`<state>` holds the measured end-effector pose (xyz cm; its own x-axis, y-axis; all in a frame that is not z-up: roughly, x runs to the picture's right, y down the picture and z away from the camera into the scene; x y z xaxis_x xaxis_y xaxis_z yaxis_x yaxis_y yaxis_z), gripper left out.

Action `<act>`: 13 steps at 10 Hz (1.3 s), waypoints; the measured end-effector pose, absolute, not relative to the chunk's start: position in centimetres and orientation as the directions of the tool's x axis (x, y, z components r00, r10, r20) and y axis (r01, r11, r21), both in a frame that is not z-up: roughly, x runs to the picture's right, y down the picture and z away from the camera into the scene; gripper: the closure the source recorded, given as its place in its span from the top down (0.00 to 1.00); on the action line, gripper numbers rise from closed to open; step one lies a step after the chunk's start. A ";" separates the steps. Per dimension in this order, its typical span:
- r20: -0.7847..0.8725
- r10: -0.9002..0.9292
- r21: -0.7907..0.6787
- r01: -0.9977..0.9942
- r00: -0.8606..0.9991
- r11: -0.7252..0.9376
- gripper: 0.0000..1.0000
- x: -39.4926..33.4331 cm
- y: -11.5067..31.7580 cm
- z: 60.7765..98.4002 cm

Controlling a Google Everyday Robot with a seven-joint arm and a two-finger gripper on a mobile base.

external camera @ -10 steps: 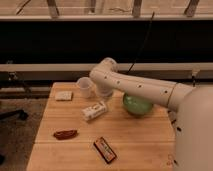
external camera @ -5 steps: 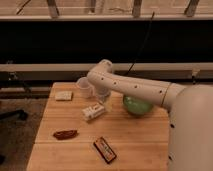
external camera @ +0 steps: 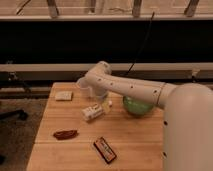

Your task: Place the bottle in the ceramic bowl

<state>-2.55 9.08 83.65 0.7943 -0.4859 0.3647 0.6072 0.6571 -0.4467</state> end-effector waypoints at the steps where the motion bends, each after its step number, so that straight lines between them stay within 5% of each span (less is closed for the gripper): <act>1: 0.370 -0.488 -0.447 0.612 0.791 0.652 0.80 -2.7 9.2 83.9; 13: 0.436 -0.532 -0.434 0.688 0.726 0.582 0.80 -5.0 11.3 87.4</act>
